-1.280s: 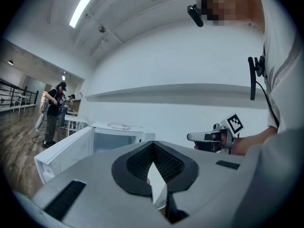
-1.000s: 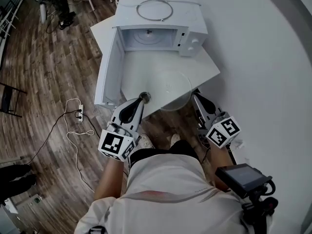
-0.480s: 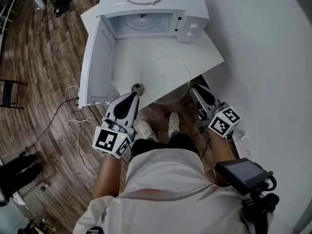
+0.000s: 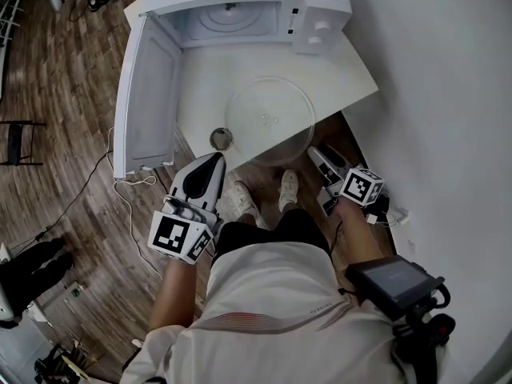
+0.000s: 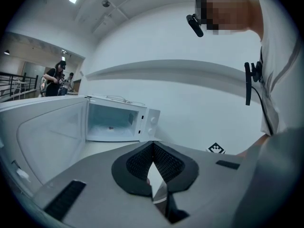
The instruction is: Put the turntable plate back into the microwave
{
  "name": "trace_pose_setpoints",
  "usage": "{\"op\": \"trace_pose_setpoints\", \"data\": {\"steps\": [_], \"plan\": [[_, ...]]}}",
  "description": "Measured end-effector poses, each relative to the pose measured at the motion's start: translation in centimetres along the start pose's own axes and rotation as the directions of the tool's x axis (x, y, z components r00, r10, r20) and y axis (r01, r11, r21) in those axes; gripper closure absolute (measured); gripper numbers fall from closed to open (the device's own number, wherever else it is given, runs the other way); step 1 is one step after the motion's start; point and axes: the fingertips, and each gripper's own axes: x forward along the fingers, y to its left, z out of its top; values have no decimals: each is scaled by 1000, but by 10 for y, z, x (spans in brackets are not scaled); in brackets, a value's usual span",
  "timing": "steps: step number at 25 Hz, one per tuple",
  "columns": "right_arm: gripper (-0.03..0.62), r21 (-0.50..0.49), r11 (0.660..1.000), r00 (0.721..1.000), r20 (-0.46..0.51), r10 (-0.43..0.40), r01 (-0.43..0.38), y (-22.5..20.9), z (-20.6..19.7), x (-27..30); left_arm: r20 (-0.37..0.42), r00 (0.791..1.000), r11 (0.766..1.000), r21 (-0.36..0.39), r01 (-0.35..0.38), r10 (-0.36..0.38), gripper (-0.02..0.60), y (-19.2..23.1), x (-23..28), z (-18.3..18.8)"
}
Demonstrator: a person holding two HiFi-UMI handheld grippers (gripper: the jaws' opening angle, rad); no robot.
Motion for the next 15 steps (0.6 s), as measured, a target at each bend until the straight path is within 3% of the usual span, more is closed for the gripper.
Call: {"op": "trace_pose_setpoints", "data": {"steps": [3, 5, 7, 15], "plan": [[337, 155, 986, 998, 3, 56, -56, -20, -18, 15, -27, 1000, 1000, -23, -14, 13, 572, 4, 2, -12], [333, 258, 955, 989, 24, 143, -145, -23, -27, 28, -41, 999, 999, -29, -21, 20, 572, 5, 3, -18], [333, 323, 929, 983, 29, 181, -181, -28, -38, 39, -49, 998, 999, -31, -27, 25, 572, 6, 4, -22], [335, 394, 876, 953, -6, 304, -277, -11, -57, 76, -82, 996, 998, -42, -38, 35, 571, 7, 5, -38]]}}
